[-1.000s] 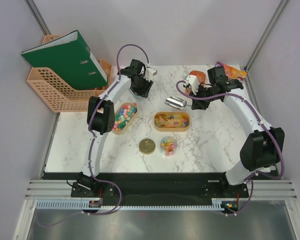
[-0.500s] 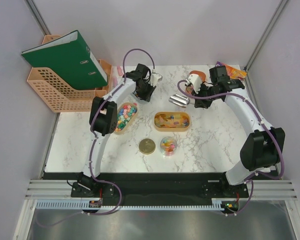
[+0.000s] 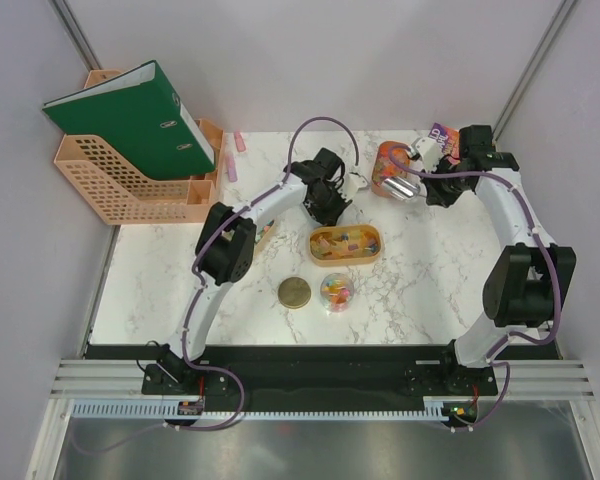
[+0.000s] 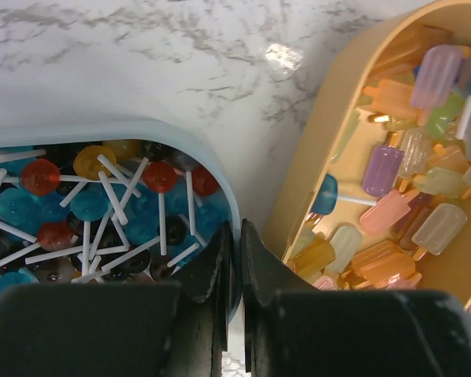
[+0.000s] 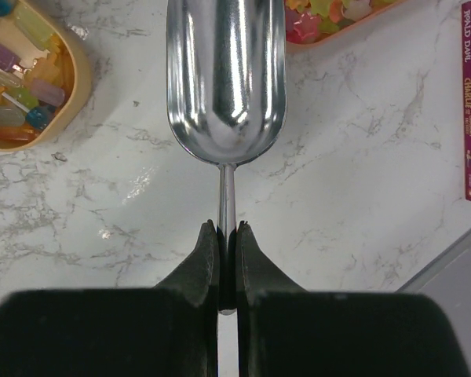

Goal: Pack the candies
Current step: Move the storage box to the center of the board.

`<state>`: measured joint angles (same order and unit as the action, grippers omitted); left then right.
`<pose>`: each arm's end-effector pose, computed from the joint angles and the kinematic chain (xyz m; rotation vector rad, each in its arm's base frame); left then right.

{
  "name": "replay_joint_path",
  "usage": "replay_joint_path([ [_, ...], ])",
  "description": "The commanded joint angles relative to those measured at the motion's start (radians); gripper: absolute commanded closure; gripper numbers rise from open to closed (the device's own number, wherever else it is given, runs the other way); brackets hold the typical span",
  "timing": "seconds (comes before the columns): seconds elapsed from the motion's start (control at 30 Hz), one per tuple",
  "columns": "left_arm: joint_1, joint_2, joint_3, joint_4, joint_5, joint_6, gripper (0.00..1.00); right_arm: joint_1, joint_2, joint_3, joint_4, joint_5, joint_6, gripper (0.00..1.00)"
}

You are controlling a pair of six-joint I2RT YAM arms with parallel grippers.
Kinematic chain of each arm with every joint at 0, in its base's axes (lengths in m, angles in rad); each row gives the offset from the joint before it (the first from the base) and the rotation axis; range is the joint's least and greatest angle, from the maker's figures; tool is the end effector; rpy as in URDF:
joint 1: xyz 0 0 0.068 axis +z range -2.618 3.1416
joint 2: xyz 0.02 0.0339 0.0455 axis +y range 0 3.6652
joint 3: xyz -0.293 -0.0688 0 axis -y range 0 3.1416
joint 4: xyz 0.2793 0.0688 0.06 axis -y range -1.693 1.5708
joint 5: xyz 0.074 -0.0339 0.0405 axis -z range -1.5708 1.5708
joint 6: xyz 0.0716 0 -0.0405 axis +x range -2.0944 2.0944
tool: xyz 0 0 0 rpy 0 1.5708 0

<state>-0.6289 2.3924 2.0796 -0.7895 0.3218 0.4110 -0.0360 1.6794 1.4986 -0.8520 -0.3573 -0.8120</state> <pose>0.4580 -0.3612 0.1576 1.4155 2.2644 -0.4998 0.4102 0.0103 0.2924 -1.0641 2.2736 0.1283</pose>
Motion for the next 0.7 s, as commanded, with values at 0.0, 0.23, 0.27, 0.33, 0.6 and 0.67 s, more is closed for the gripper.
replay_joint_path([
  [0.0, -0.021, -0.064, 0.023, -0.005, 0.076, 0.005, 0.88, -0.01, -0.009, 0.052, -0.027, -0.005, -0.045, 1.0],
  [0.23, -0.066, -0.049, 0.074, 0.004, 0.1, -0.054, 0.77, -0.011, -0.026, 0.032, -0.058, 0.012, -0.076, 1.0],
  [0.27, -0.068, -0.047, 0.077, 0.012, 0.103, -0.06, 0.69, -0.01, -0.024, 0.034, -0.061, 0.012, -0.075, 1.0],
  [0.33, -0.072, -0.049, 0.097, 0.038, 0.097, -0.089, 0.61, -0.01, -0.026, 0.034, -0.067, 0.011, -0.066, 1.0],
  [0.6, -0.007, -0.208, 0.091, 0.139, 0.008, -0.097, 0.65, 0.018, -0.026, 0.161, -0.189, 0.018, -0.033, 1.0],
  [0.67, 0.03, -0.232, 0.031, 0.191, -0.012, -0.097, 0.82, 0.03, -0.036, 0.183, -0.202, 0.029, -0.004, 1.0],
])
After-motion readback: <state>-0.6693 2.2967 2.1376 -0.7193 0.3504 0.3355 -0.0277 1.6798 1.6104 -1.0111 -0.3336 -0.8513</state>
